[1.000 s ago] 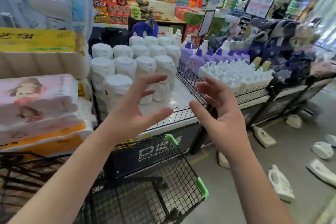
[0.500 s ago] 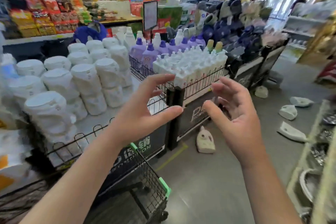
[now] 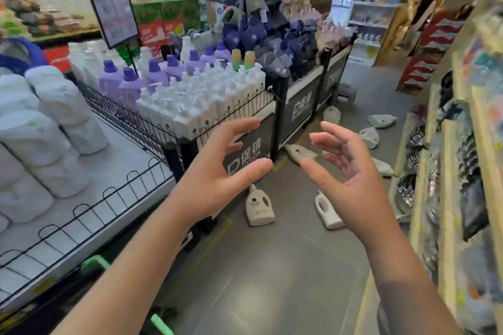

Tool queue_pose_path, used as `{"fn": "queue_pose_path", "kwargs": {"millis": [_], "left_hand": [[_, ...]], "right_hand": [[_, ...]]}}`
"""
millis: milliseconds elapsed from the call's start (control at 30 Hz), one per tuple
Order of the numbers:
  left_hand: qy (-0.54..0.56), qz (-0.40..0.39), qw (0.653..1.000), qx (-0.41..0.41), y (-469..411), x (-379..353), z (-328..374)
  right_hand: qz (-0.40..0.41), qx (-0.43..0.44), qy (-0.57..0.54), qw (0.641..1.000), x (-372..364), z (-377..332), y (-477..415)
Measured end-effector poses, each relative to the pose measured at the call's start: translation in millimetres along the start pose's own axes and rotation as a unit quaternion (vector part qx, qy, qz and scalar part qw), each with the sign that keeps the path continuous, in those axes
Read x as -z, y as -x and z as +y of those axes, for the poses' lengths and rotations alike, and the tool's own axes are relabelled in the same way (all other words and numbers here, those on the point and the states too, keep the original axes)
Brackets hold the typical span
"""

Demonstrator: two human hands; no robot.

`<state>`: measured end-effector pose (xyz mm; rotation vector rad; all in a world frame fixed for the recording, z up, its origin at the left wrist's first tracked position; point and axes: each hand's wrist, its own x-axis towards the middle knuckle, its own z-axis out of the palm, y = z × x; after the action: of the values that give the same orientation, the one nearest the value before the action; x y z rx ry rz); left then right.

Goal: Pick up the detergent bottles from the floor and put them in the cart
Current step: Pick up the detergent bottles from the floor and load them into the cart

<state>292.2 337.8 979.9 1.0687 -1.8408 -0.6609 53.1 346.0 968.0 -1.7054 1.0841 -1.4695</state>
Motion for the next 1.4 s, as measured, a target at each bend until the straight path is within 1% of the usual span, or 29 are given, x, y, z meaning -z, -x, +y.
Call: {"fn": "queue_pose_path", "kwargs": {"millis": [300, 467, 633, 767, 1000, 1133, 1400], "left_hand": [[0.028, -0.041, 0.999, -0.016, -105.7, -46.9, -61.2], [0.039, -0.030, 0.999, -0.015, -180.2, -58.1, -113.0], [0.046, -0.019, 0.999, -0.006, -270.9, -51.0, -162.5], [0.035, -0.034, 0.999, -0.013, -340.7, -45.1, -198.3], [0.041, -0.048, 0.997, 0.033, -421.4, -95.8, -259.7], [0.036, -0.054, 0.995, 0.071, -444.9, -127.9, -288.0], [0.055, 0.011, 0.989, 0.140, -474.5, -168.2, -335.6]], "right_hand": [[0.014, -0.026, 0.042, 0.999, 31.7, 62.2, -67.9], [0.007, -0.023, 0.069, 0.997, 42.0, 102.8, -147.7], [0.000, -0.034, 0.078, 0.996, 41.5, 141.6, -245.0], [-0.006, -0.038, 0.081, 0.996, 46.1, 178.4, -306.4], [-0.010, -0.086, 0.029, 0.996, 59.6, 277.5, -375.2], [-0.037, -0.111, 0.000, 0.993, 57.1, 333.2, -402.8], [-0.116, -0.153, -0.016, 0.981, 56.6, 408.5, -455.9]]}}
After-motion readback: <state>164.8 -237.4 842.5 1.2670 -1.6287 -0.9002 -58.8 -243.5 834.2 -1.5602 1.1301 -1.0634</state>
